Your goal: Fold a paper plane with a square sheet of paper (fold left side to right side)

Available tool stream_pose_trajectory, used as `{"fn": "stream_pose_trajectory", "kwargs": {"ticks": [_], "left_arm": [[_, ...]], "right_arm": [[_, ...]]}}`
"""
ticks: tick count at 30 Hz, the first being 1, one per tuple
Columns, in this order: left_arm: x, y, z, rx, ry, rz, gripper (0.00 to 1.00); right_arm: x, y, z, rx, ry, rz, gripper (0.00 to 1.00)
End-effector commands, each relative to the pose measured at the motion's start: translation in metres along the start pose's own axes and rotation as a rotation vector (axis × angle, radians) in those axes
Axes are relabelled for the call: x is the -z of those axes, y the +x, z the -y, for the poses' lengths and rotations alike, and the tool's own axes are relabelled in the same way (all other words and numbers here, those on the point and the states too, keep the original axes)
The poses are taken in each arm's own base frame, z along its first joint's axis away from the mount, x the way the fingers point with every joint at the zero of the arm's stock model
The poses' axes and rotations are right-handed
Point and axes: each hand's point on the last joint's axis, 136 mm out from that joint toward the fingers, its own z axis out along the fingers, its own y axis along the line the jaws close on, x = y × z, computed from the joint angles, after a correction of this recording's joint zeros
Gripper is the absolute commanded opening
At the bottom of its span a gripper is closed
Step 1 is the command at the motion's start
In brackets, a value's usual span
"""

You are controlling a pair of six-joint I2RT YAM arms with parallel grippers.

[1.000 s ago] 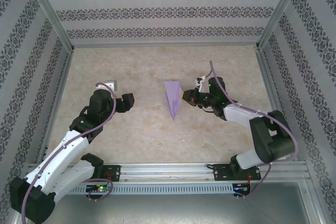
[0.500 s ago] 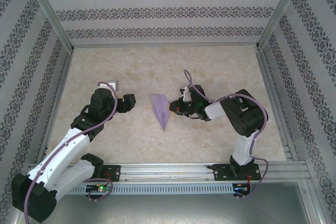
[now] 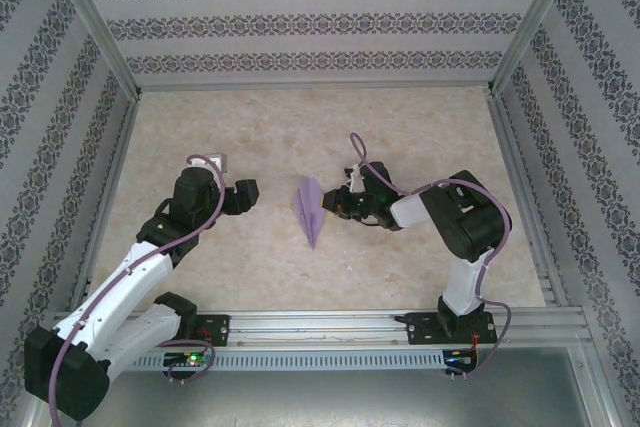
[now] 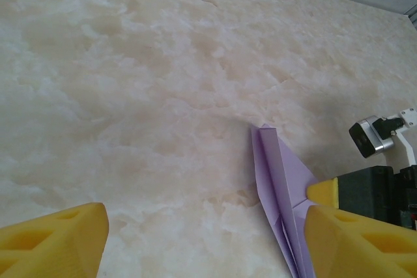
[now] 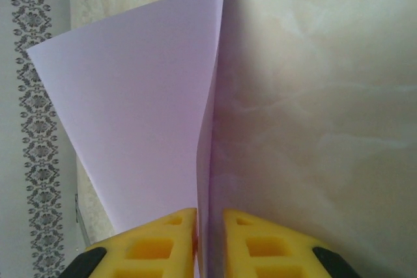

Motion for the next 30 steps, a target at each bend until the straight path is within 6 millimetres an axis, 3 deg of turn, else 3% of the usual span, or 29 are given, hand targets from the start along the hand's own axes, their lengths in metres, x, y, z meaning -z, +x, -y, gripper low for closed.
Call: {"fn": "stream_pose_trajectory", "kwargs": {"ticks": [1, 9, 20, 30], "left_arm": [[0.0, -0.009, 0.002, 0.017, 0.016, 0.032, 0.79], [0.0, -0.009, 0.003, 0.018, 0.024, 0.03, 0.79], [0.005, -0.017, 0.003, -0.006, 0.02, 0.04, 0.8], [0.008, -0.018, 0.001, -0.007, 0.02, 0.04, 0.82]], "right_arm": [[0.007, -0.006, 0.001, 0.035, 0.025, 0.03, 0.2], [0.017, -0.006, 0.002, 0.061, 0.075, 0.047, 0.28], [0.035, -0.01, -0.014, 0.122, 0.115, 0.067, 0.42], [0.086, -0.012, -0.019, 0.209, 0.358, 0.102, 0.64]]}}
